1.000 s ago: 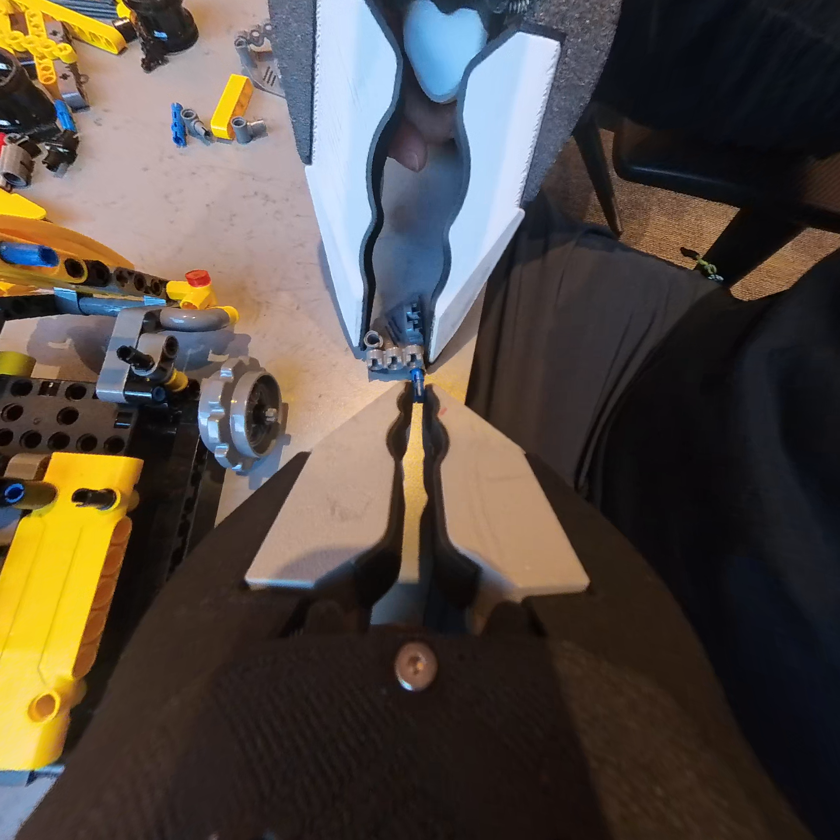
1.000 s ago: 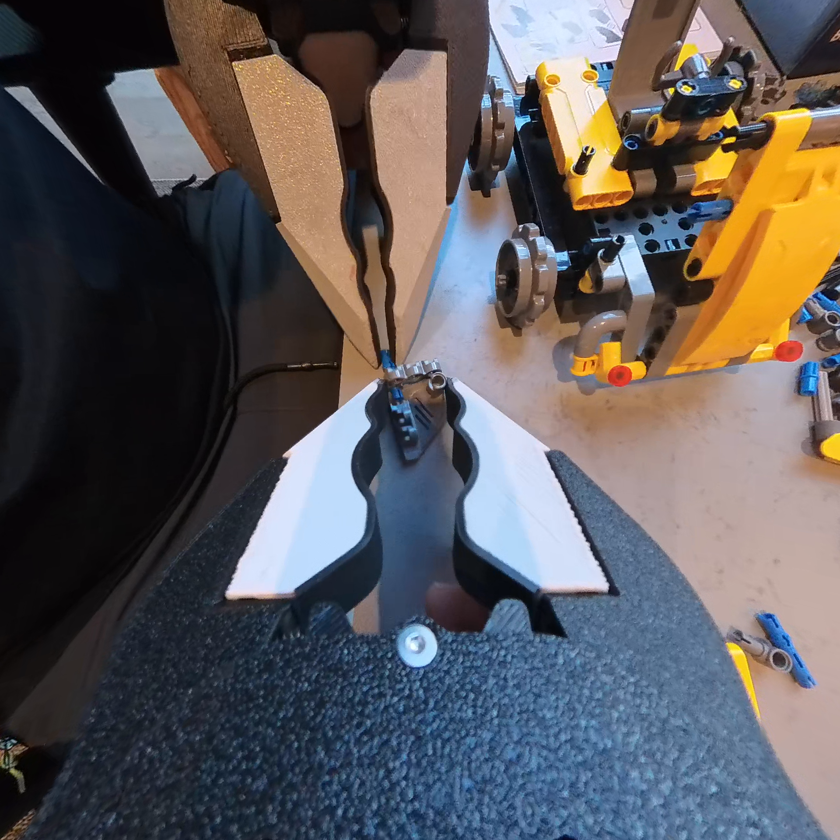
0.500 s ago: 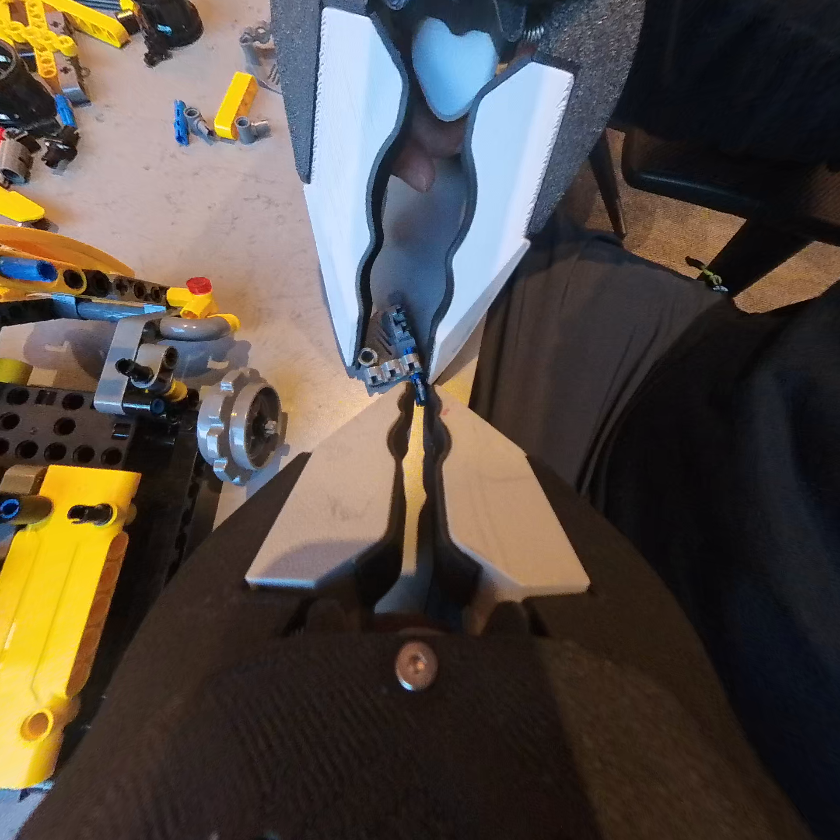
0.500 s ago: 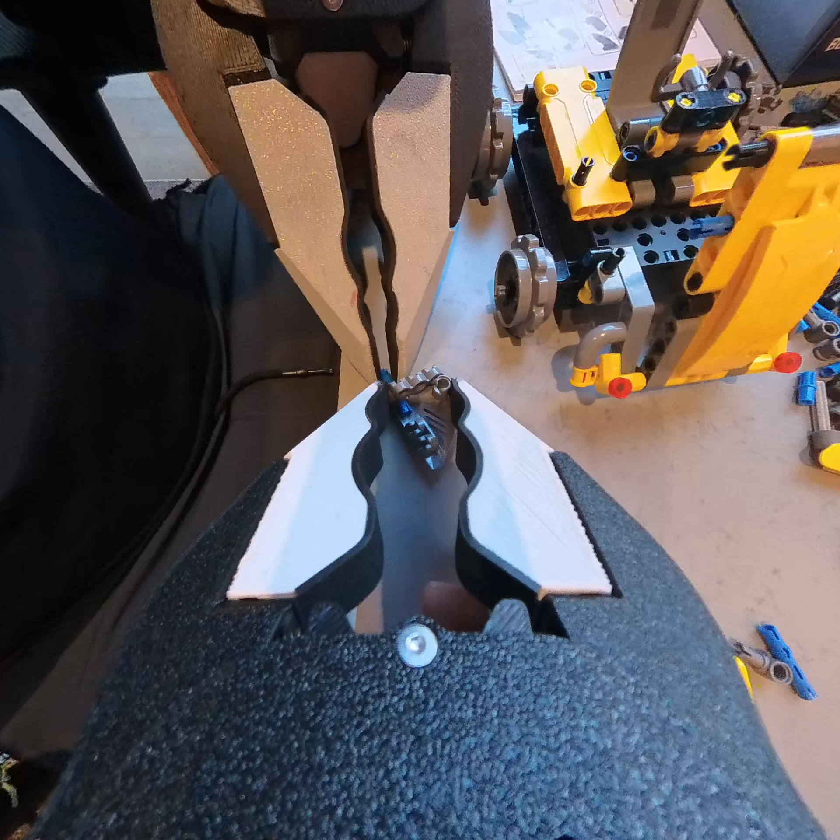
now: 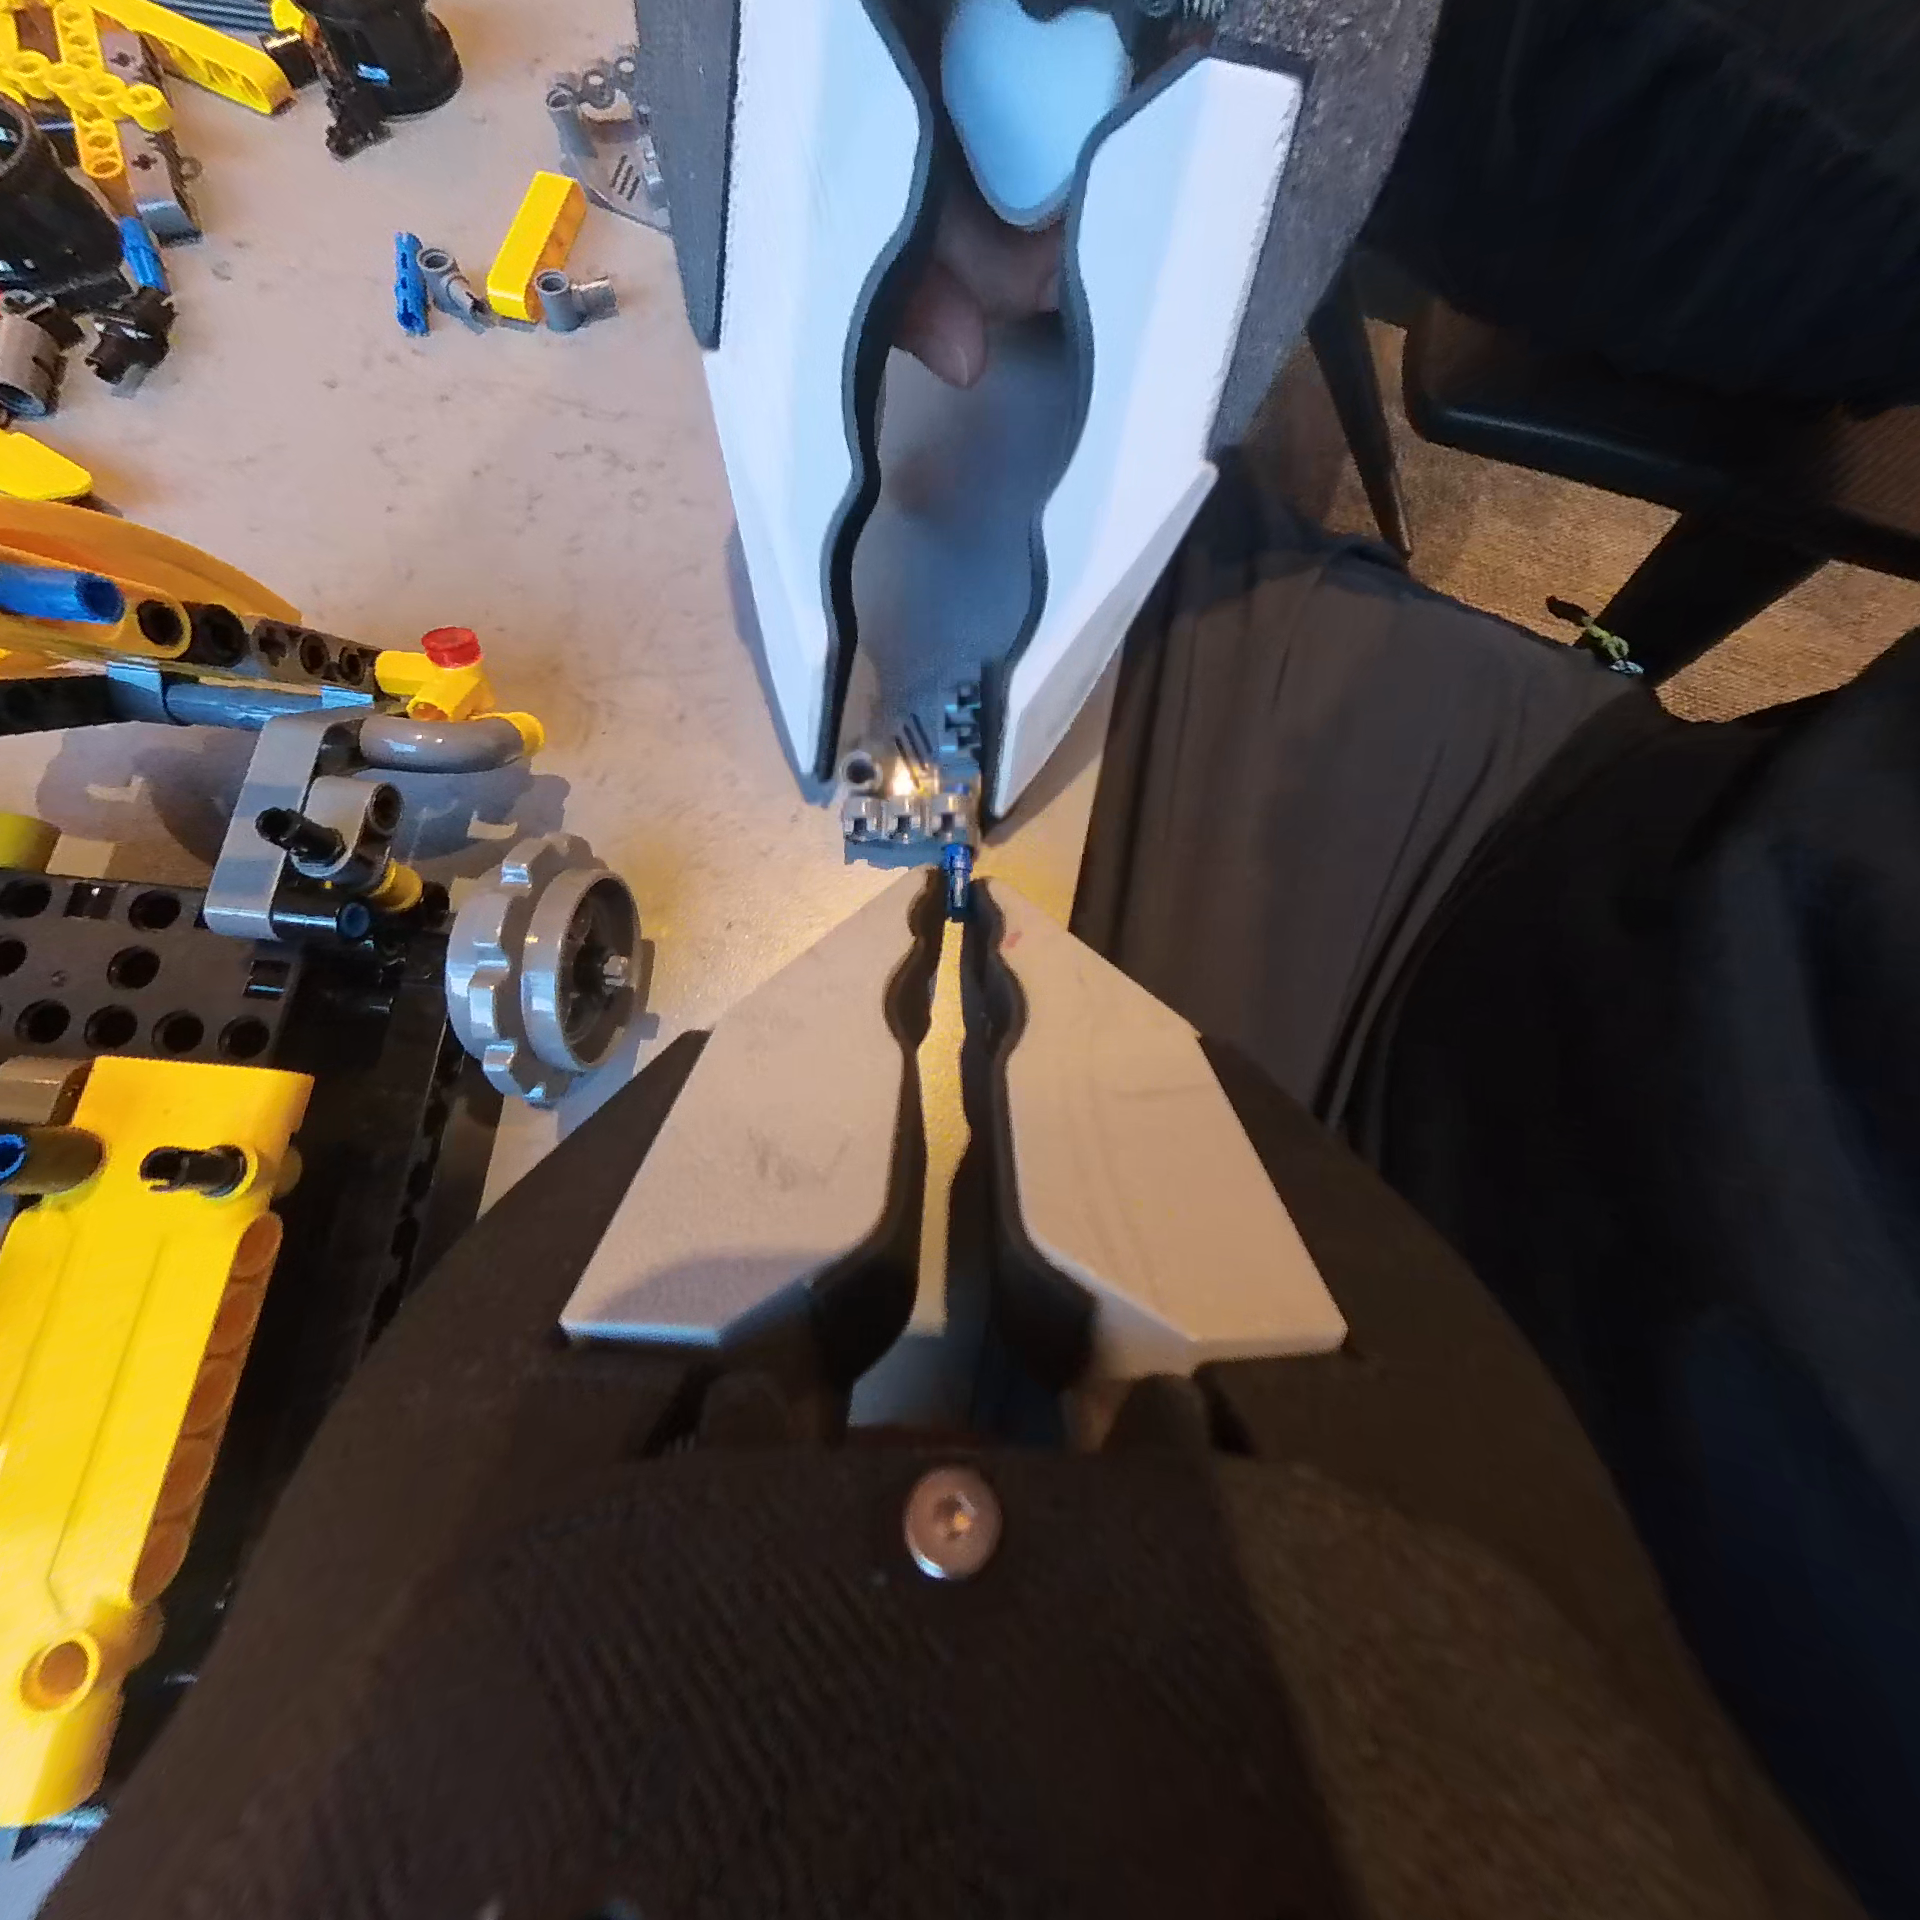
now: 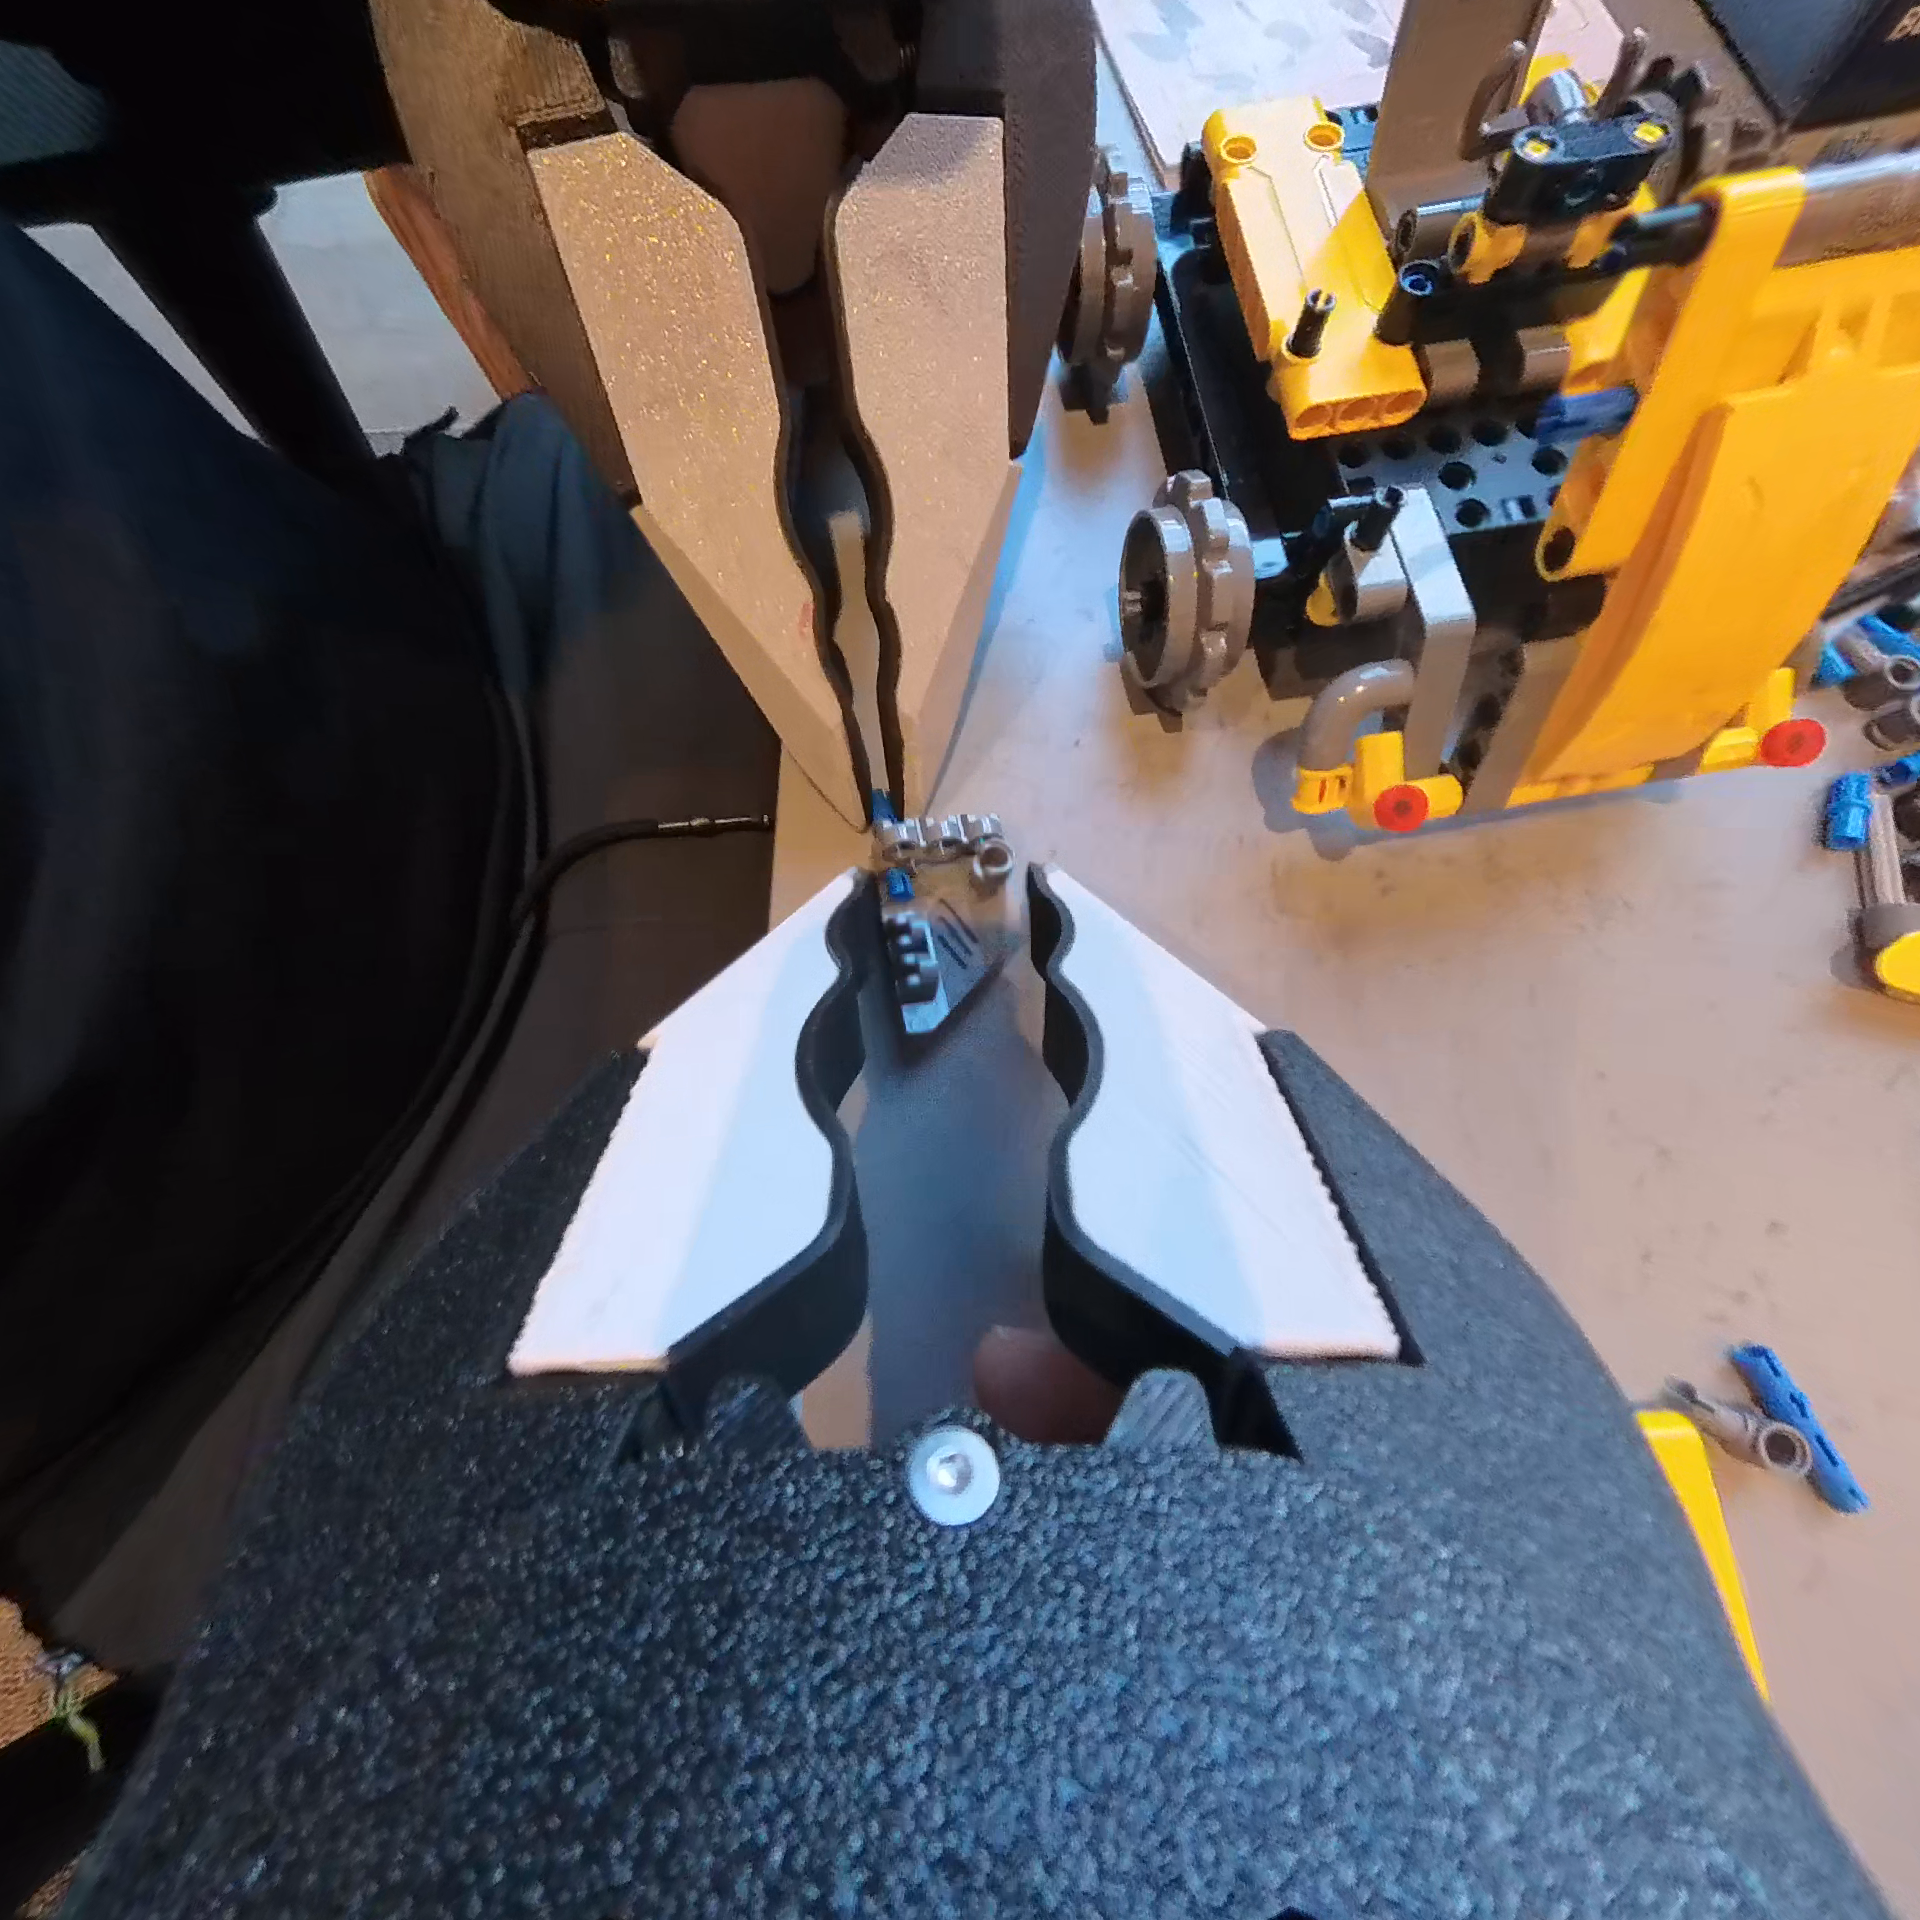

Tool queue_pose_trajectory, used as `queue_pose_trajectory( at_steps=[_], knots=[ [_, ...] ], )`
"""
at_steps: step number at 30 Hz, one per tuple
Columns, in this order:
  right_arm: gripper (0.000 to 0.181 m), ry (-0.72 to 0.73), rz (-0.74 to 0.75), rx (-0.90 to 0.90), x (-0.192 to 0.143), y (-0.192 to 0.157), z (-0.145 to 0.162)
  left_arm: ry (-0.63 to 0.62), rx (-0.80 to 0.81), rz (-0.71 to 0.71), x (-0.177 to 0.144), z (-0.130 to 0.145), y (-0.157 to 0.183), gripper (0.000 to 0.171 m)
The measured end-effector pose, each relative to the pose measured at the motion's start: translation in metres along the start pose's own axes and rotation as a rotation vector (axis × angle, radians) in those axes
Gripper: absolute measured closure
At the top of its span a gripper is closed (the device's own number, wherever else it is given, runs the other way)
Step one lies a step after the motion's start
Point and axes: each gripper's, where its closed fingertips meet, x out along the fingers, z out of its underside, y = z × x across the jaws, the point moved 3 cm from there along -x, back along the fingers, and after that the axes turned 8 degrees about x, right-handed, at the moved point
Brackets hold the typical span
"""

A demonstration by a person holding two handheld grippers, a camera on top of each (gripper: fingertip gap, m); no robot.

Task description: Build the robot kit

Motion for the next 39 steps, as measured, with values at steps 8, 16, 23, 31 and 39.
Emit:
queue_pose_trajectory(
  at_steps=[8,16,23,31,39],
  knots=[
    [0.181,0.051,-0.009,-0.052,-0.007,-0.001,-0.003,0.001,0.002,0.005,0.000,0.000,0.001,0.169],
    [0.181,0.005,-0.039,-0.071,0.000,-0.006,-0.001,-0.004,0.013,0.007,0.000,0.000,0.002,0.169],
    [0.181,0.011,-0.020,-0.085,0.002,-0.006,-0.003,-0.016,-0.011,0.011,0.000,-0.001,0.000,0.169],
    [0.181,-0.001,0.053,-0.082,0.005,0.000,-0.002,-0.008,-0.022,-0.024,0.001,-0.003,-0.002,0.169],
    [0.156,0.054,0.132,0.052,-0.008,0.009,-0.001,0.022,-0.219,-0.115,0.003,-0.004,-0.018,0.168]
  ],
)
